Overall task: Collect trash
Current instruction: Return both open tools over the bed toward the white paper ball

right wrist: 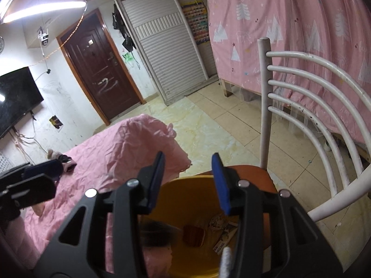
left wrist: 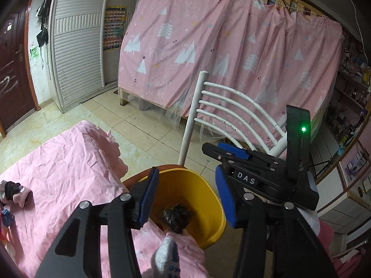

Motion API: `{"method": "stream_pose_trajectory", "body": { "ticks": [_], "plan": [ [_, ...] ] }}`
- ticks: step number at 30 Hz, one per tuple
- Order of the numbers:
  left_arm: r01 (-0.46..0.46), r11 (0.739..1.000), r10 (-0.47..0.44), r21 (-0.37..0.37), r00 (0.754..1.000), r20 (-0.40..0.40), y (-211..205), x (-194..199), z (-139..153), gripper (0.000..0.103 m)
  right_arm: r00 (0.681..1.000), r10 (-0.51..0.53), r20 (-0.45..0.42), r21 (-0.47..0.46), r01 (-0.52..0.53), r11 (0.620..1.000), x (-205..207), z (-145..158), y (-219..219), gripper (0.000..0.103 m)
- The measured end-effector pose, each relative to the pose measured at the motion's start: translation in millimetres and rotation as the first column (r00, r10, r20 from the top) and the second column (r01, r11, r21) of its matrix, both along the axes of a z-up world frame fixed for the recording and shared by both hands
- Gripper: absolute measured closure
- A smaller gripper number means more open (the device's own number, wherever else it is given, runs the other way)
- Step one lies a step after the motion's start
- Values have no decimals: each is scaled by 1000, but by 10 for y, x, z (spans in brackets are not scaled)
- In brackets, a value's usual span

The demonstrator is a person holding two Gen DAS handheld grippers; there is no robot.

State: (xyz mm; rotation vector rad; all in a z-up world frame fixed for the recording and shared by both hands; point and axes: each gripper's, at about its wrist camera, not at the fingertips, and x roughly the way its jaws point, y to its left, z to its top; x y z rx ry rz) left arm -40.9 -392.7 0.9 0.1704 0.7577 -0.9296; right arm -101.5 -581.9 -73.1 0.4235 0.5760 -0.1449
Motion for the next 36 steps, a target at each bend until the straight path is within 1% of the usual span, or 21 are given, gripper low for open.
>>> {"method": "stream_pose_trajectory", "body": {
  "ticks": [5, 7, 9, 12, 15, 18, 24, 30, 33, 36],
  "plan": [
    [-14, 1000, 14, -11, 1000, -6, 103, 2, 17, 61, 1000, 16, -4, -5, -16, 1000, 6, 21, 52, 61],
    [-24, 1000, 24, -18, 1000, -13, 164, 12, 27, 61, 1000, 27, -7, -10, -27, 1000, 30, 39, 103, 57],
    [-34, 999, 34, -27, 999, -14, 234, 18, 51, 61, 999, 39, -7, -16, -39, 999, 45, 62, 166, 56],
    [-54, 998, 53, -42, 999, -9, 371, 13, 90, 61, 998, 55, -9, -26, -55, 998, 88, 98, 271, 56],
    [-77, 996, 76, -50, 997, -4, 506, 23, 132, 61, 997, 75, -13, -35, -76, 997, 145, 128, 396, 56],
    [-107, 992, 107, -64, 994, -6, 692, 36, 158, 59, 995, 98, -15, -43, -98, 994, 210, 156, 532, 56],
    [-163, 984, 163, -78, 987, -3, 1036, 49, 201, 56, 986, 165, -20, -63, -166, 984, 376, 225, 904, 55],
    [-230, 970, 231, -78, 973, 16, 1412, 94, 238, 54, 971, 236, -29, -91, -238, 967, 568, 302, 1289, 55],
    [-276, 958, 278, -72, 960, 20, 1647, 133, 226, 54, 963, 267, -38, -98, -269, 958, 670, 311, 1456, 49],
    [-314, 947, 315, -67, 949, 12, 1827, 188, 194, 53, 953, 299, -48, -108, -302, 947, 780, 318, 1642, 49]
  ]
}}
